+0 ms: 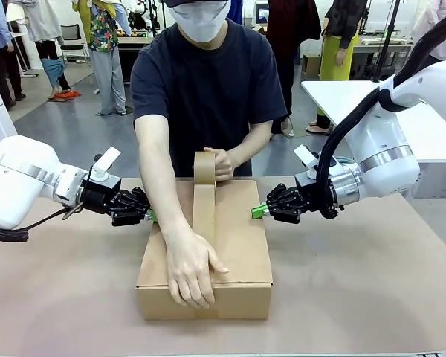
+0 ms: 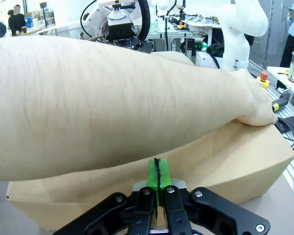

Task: Wrap the clocks to prevent damage.
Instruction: After the human seals the box with tape, release both hands from the side flaps of the Package Box.

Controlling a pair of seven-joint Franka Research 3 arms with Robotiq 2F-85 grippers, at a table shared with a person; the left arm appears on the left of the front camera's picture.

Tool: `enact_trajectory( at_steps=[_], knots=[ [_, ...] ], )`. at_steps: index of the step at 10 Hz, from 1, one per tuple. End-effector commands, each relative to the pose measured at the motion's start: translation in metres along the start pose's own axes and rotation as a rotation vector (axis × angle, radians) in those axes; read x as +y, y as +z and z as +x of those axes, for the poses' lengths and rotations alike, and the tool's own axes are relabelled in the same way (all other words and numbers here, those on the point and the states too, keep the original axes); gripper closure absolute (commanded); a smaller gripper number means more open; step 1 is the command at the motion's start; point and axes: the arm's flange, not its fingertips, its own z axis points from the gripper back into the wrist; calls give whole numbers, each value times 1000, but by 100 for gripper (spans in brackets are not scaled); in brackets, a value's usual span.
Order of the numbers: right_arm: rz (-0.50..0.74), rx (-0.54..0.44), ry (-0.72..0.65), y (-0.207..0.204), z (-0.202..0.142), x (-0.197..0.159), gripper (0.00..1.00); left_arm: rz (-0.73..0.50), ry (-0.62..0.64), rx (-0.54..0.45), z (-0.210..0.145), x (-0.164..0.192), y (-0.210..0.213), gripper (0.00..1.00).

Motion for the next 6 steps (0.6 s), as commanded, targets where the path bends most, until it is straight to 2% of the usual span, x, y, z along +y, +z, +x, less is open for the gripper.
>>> enact_trajectory(
  at_steps=[1,6],
  knots=[
    [-22,2,-7,-6,-3,3,99,10,4,2,-2,0,-2,100],
    [-22,2,-7,-6,-3,3,99,10,4,2,-2,0,-2,100]
  ],
)
